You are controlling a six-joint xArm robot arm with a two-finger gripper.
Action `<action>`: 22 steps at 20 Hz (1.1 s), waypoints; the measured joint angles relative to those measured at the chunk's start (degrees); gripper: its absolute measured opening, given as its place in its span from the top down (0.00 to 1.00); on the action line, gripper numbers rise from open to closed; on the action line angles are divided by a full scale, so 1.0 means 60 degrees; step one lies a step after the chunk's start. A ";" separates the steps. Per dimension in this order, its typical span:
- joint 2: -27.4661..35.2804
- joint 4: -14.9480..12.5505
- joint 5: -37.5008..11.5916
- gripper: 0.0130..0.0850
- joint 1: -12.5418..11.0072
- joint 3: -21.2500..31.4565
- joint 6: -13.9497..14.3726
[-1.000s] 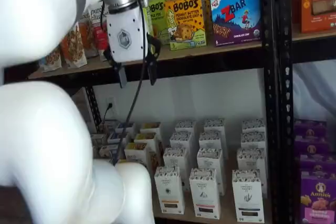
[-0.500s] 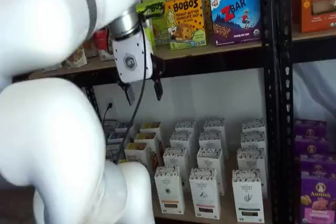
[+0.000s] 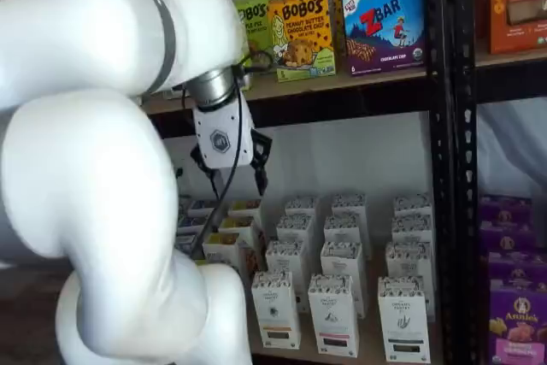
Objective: Pick up the white box with a yellow strip in the middle, on the bottom shelf, the fourth box from the left
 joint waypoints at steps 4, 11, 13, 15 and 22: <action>0.0888 -0.0231 -0.0423 0.00 0.0226 0.0014 0.0342; 0.2376 0.0343 -0.1701 0.00 0.0043 0.0140 -0.0060; 0.2922 0.0125 -0.2281 0.00 0.0087 0.0167 0.0113; 0.3438 -0.0125 -0.2983 0.00 0.0162 0.0213 0.0356; 0.4943 -0.0133 -0.4850 0.00 0.0378 0.0139 0.0632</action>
